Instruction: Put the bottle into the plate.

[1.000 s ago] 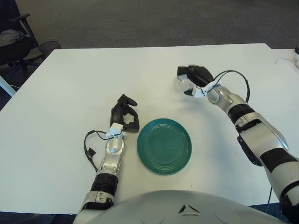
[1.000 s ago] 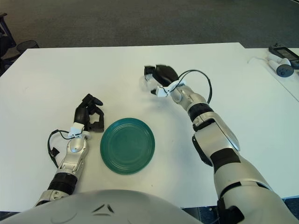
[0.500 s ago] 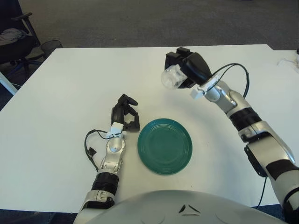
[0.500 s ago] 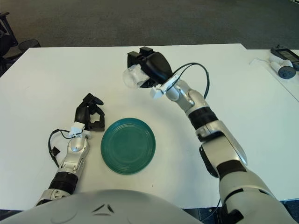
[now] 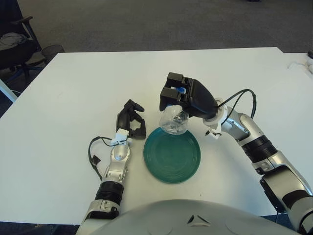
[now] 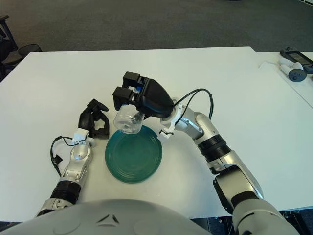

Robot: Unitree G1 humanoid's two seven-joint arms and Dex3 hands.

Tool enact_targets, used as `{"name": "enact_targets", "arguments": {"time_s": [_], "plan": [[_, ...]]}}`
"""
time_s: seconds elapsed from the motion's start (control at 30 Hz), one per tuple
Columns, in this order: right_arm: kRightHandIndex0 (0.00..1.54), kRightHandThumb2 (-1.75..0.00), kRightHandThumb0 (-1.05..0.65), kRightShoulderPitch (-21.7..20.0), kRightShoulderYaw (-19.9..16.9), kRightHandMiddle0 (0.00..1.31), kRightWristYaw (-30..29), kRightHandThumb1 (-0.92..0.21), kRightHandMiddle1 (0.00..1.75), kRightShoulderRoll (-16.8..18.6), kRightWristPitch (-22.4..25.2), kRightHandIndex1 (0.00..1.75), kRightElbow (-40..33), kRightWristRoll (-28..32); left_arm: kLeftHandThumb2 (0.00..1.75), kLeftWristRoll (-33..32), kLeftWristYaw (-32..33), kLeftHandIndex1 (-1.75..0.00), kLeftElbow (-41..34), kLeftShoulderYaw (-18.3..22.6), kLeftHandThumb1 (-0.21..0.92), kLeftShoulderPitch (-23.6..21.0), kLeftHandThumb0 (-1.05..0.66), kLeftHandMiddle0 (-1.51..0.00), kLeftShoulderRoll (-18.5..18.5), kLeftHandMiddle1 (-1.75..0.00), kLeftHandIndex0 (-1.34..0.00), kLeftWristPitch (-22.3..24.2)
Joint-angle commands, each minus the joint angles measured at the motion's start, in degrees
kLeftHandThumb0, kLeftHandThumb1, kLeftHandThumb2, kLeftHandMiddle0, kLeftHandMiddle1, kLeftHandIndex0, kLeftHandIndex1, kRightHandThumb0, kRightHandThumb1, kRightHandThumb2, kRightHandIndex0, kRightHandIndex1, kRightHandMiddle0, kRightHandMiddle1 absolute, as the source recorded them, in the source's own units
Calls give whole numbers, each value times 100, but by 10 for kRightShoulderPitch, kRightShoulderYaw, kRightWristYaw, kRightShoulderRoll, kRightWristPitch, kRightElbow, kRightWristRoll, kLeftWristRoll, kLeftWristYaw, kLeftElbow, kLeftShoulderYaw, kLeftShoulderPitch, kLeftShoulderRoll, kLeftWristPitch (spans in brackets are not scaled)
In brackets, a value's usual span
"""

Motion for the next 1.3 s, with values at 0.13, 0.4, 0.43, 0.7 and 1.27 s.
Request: {"name": "enact_targets", "arguments": {"time_s": [0.13,0.4,0.43,0.7,1.27], "plan": [[74,-152,0,19,6,50,51,-15,175,-5,-32,174,-18,6,168,21,22,-175,31,-3,-3,23,0,-90,0,-165,-65,22],[89,-171,-1,30,13,66,94,4,170,-14,-53,175,-19,-22,170,19,24,-175,35,-4,-5,22,0,-91,1,-165,-66,20],[89,-170,-1,29,14,68,100,4,166,-16,-56,175,-18,-20,170,18,23,-175,35,-4,-5,22,0,-91,1,-165,-66,19],[62,-149,-1,26,10,60,115,-17,174,-22,-80,175,-3,-27,171,5,13,-175,45,-1,-5,20,0,-90,0,-167,-67,15],[58,-145,-1,34,13,57,144,-21,175,-31,-74,175,-12,-89,171,-3,10,-175,54,2,-5,16,0,-89,0,-168,-67,8]]}}
